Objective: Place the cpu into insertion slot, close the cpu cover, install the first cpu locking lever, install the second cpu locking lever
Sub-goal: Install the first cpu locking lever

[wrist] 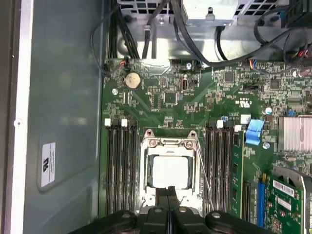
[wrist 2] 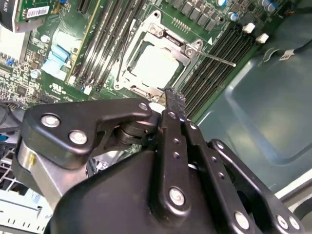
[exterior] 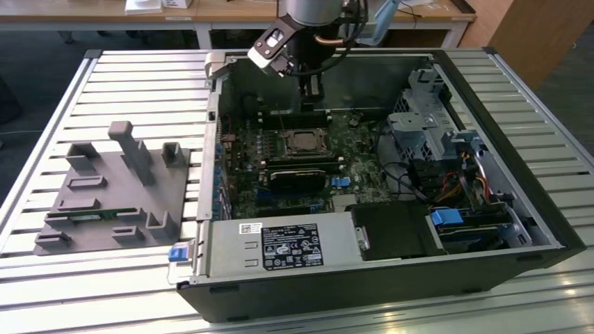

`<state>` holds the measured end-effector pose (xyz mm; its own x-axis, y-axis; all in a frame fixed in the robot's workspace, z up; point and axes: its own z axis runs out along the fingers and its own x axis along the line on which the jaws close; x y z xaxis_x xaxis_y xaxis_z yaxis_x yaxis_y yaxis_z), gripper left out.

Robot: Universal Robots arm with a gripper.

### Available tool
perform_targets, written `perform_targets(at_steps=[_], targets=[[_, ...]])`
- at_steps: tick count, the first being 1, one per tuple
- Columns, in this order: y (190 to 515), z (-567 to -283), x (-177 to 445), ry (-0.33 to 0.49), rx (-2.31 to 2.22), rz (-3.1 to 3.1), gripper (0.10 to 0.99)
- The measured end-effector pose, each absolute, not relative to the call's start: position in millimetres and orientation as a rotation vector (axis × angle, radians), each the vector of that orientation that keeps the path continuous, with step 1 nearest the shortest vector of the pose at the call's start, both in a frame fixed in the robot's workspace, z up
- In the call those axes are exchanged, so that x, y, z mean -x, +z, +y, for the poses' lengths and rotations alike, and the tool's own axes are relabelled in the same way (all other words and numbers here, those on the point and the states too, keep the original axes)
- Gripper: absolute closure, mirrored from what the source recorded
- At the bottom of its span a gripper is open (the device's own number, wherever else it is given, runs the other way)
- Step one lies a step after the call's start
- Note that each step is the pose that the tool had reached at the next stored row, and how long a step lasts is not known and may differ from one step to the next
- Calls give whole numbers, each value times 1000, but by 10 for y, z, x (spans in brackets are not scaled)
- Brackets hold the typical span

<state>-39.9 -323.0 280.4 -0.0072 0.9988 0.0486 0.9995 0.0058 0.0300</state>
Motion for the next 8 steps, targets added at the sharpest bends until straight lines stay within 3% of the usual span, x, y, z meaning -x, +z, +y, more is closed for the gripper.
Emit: perform_targets(at_steps=[8], targets=[[2804,-3230,400,-86,2076,-2335,980]])
